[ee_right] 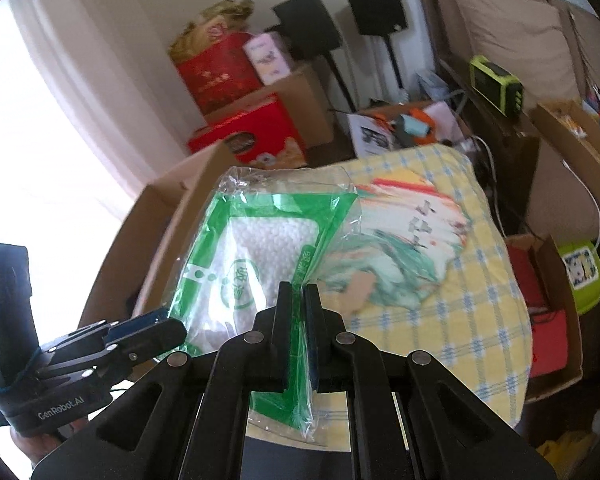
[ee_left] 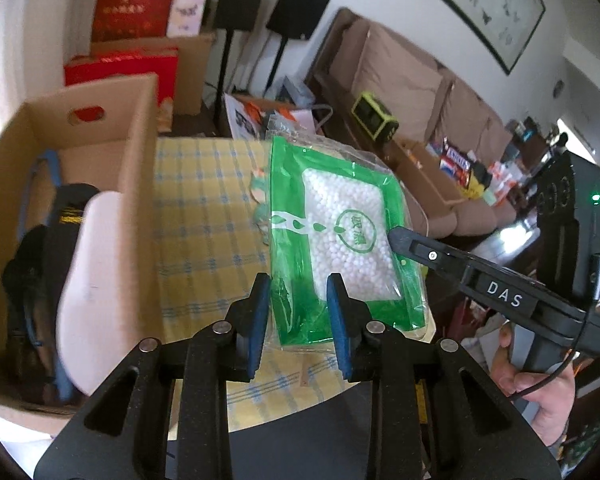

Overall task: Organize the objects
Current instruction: 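Lift the green packet with the right gripper and carry it into the box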

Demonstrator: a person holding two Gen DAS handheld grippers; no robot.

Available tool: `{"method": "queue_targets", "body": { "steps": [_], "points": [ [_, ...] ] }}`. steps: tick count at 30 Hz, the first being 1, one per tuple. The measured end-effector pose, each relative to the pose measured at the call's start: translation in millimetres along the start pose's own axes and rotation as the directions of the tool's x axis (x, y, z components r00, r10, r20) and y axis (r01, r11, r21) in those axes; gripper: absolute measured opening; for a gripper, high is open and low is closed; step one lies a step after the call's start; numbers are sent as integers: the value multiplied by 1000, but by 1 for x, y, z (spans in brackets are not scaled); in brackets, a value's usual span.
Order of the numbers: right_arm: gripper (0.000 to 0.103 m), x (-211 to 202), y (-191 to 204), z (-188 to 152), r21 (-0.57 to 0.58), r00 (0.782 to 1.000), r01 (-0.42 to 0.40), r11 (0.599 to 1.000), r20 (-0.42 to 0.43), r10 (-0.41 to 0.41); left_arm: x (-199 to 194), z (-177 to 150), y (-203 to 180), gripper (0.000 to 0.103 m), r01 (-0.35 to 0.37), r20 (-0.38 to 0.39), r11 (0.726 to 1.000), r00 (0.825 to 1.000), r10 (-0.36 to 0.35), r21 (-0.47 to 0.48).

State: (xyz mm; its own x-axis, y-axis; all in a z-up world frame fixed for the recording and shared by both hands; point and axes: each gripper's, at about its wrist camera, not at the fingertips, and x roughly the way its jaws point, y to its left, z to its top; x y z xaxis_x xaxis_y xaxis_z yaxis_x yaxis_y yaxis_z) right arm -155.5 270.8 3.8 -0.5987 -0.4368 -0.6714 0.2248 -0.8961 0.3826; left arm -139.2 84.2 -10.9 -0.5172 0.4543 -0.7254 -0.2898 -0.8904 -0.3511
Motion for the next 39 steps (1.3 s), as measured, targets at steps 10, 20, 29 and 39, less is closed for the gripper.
{"method": "queue_targets", "body": {
  "steps": [10,20,29,39],
  "points": [
    [7,24,83,9,-114,996,-86,990,-25,83,-62,-1,56,26,-55,93,997,994,60,-57],
    [7,64,151,8,-180,986,-155,971,-93,140,-99,-11,121,26,-118,121,983,983,135,-138],
    [7,114,199,-1,-215,971,-198,956,-175,162,-111,-30,182,26,-168,107,963,975,194,-209],
    [7,166,220,-26,-238,953,-191,952,-277,122,-101,-50,223,26,-227,53,943,967,247,-244]
  ]
}}
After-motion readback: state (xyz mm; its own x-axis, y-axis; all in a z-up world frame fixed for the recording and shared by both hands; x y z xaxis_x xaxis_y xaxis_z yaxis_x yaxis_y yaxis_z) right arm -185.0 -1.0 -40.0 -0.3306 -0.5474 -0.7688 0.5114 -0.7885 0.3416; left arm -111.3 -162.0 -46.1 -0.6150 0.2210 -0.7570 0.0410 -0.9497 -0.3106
